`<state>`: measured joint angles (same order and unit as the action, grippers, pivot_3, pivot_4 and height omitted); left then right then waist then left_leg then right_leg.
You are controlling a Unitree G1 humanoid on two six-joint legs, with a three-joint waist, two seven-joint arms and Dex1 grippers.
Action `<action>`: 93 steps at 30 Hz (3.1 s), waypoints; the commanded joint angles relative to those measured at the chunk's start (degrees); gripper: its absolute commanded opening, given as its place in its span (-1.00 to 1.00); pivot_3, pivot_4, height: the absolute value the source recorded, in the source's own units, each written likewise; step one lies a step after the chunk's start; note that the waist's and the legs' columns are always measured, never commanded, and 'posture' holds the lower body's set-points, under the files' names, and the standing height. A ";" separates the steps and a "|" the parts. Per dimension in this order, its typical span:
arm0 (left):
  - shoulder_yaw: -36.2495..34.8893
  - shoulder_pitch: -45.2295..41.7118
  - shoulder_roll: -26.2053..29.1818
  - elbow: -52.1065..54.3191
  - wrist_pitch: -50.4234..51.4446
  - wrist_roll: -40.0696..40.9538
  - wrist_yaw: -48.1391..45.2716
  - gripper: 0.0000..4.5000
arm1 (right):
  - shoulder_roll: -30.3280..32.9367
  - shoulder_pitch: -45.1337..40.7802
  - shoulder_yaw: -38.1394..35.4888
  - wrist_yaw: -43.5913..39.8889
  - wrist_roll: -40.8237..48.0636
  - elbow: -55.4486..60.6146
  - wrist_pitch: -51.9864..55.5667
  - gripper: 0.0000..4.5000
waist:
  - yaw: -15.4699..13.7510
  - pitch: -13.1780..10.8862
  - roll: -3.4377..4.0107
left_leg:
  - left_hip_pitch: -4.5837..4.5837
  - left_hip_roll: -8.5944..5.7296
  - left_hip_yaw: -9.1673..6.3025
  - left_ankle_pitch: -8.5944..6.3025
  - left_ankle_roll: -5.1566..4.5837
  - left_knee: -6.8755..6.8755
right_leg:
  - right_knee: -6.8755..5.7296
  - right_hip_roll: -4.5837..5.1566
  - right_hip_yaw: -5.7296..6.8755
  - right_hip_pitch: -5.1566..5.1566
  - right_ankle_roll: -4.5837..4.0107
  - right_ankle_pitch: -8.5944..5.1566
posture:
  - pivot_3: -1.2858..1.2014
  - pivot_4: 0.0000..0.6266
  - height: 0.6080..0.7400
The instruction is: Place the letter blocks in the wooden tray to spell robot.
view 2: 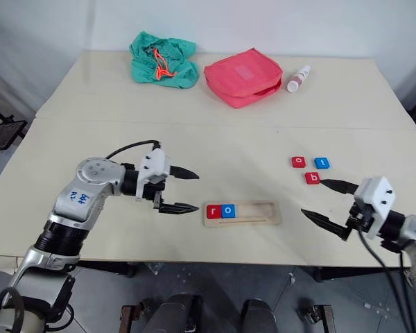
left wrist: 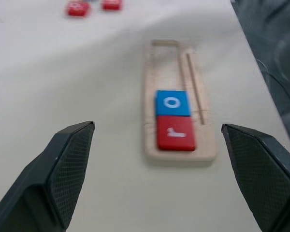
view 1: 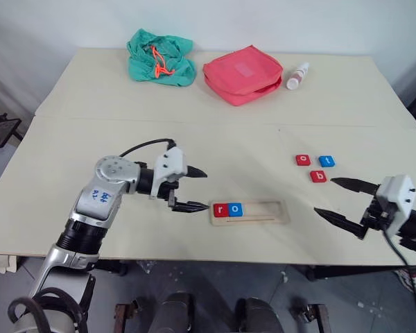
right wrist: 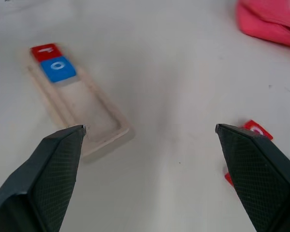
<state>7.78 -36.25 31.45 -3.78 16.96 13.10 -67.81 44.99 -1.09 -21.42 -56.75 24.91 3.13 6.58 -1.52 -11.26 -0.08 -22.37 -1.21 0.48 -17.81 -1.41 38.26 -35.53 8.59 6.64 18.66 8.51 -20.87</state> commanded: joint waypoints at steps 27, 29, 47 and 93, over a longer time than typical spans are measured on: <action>-11.61 12.43 -2.48 -15.09 -29.41 11.45 -9.46 0.99 | -18.04 11.51 -5.89 31.11 0.78 18.46 14.21 1.00 | 0.22 0.00 0.02 | 0.18 -0.01 0.10 0.01 -0.01 -0.12 | -0.17 -0.03 -0.19 0.05 0.00 0.00 | 0.03 -0.52 1.00; -11.59 12.54 -2.45 -15.13 -29.47 11.71 -9.90 0.99 | -17.92 11.40 -5.88 31.05 0.93 18.29 14.23 1.00 | 0.19 0.00 0.02 | 0.18 -0.01 0.11 0.01 -0.01 -0.12 | -0.17 -0.02 -0.19 0.04 0.00 0.00 | 0.03 -0.52 1.00; -11.67 12.02 -2.67 -13.92 -29.37 12.29 -9.02 0.99 | -16.79 4.63 -4.19 32.94 1.96 15.83 20.85 1.00 | 0.26 0.00 0.02 | 0.19 -0.01 0.12 0.01 -0.01 -0.11 | -0.17 -0.02 -0.22 0.05 0.00 0.00 | 0.03 -0.52 1.00; -11.81 16.28 -3.12 -9.09 -27.82 13.50 -7.19 1.00 | -20.09 0.83 2.02 38.16 -1.80 16.98 21.96 -0.35 | 0.18 0.00 0.04 | 0.14 0.02 0.05 0.01 0.01 -0.23 | -0.25 -0.04 -0.19 0.16 0.00 0.00 | 0.03 -0.52 1.00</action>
<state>-3.36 -19.37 27.73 -12.72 -10.47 25.32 -73.91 25.29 -1.62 -17.60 -20.07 21.50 14.43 26.65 -1.34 -11.25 -0.04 -22.25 -1.21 0.53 -17.80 -1.40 38.03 -35.76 8.57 6.44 18.83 8.51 -20.87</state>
